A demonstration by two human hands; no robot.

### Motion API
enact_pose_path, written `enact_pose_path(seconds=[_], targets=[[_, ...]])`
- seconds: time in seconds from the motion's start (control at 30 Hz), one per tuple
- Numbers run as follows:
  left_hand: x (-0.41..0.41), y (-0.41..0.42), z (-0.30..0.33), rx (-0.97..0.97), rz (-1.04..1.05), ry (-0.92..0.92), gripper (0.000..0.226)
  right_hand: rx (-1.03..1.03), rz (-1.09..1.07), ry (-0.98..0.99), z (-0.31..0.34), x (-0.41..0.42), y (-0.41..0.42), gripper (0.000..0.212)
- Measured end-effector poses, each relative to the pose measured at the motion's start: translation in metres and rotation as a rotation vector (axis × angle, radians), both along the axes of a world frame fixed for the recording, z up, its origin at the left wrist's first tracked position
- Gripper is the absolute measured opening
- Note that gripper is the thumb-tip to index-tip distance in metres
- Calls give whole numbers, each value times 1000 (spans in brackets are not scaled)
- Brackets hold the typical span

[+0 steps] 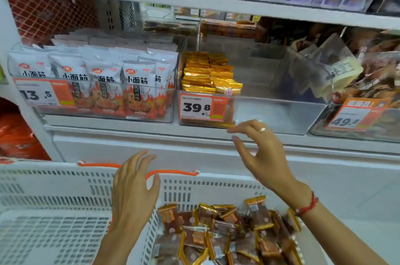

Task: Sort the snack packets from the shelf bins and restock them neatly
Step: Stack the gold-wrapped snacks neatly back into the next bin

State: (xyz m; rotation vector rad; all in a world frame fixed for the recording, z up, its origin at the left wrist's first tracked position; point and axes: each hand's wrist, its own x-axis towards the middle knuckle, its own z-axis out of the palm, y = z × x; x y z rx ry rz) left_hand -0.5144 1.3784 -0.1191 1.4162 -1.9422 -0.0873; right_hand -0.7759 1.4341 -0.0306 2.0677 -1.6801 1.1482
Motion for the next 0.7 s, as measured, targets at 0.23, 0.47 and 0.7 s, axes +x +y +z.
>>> enact_pose_path(seconds=[0.23, 0.47, 0.7], targets=[[35, 10, -91, 235, 21, -311, 68, 797, 131, 82, -164, 45, 15, 33], [37, 15, -97, 280, 4, -244, 55, 1093, -86, -381, -276, 112, -6, 50], [37, 16, -95, 269, 1, -199, 55, 1062, -301, -414, -306, 131, -39, 37]])
